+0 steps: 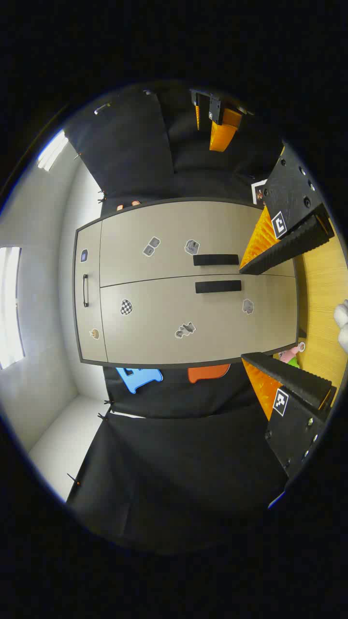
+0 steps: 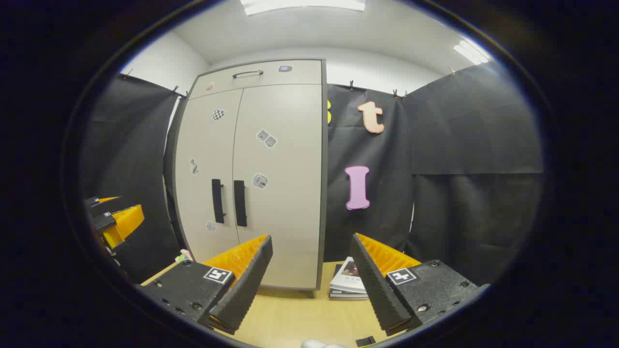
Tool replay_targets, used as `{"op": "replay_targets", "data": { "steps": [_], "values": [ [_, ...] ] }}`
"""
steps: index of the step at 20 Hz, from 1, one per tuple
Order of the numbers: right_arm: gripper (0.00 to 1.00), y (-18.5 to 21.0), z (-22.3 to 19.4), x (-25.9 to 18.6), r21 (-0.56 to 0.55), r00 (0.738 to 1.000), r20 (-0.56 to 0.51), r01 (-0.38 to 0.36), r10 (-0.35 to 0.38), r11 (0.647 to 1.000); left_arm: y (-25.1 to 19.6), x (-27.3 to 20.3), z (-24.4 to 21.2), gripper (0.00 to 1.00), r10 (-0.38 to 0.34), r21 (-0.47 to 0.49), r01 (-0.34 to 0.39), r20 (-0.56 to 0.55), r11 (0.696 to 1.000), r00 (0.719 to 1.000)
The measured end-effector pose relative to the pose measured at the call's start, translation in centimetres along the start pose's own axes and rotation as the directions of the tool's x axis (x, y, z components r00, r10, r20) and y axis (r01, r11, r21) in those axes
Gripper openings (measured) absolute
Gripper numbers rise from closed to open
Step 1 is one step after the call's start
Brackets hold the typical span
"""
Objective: Open the right door of the double-door shoe cabinet with the right hand, and open the left door with the left hand.
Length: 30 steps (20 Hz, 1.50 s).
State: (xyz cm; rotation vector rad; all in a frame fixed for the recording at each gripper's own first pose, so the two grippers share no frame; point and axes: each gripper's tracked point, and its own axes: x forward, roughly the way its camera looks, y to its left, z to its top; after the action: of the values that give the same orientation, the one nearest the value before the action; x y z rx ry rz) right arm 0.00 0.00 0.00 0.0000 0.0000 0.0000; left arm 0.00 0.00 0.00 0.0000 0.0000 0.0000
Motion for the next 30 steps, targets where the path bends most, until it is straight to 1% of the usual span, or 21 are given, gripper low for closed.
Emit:
{"op": "replay_targets", "data": {
  "steps": [8,13,18,22,28,30],
  "values": [
    [1.0,1.1,-0.1,-0.7,-0.023,1.0,0.008,-0.006,0.006,1.0,0.6,-0.5,0.1,0.96,-0.004,0.011,0.004,-0.003,1.0,1.0],
    [1.0,1.6,0.0,-0.3,-0.024,1.0,0.009,-0.004,0.004,1.0,0.9,-0.8,-0.2,0.96,-0.005,0.001,0.005,-0.013,1.0,1.0],
    [1.0,3.6,0.3,0.9,-0.038,1.0,0.013,-0.025,0.025,0.999,1.9,-1.3,-0.4,0.96,0.007,0.003,-0.007,-0.022,1.0,1.0],
    [1.0,6.4,0.2,3.5,-0.056,0.999,0.012,-0.048,0.049,0.997,3.1,-2.1,-0.1,0.96,0.026,0.002,-0.026,-0.021,1.0,0.999],
    [1.0,12.6,0.3,9.9,-0.058,0.993,0.007,-0.116,0.117,0.991,4.7,-3.4,-0.3,0.96,0.079,0.015,-0.079,-0.028,0.997,0.996],
    [1.0,14.1,0.3,12.4,-0.057,0.993,0.009,-0.118,0.119,0.991,5.5,-4.2,-0.5,0.96,0.099,0.02,-0.099,-0.034,0.995,0.994]
  ]
}}
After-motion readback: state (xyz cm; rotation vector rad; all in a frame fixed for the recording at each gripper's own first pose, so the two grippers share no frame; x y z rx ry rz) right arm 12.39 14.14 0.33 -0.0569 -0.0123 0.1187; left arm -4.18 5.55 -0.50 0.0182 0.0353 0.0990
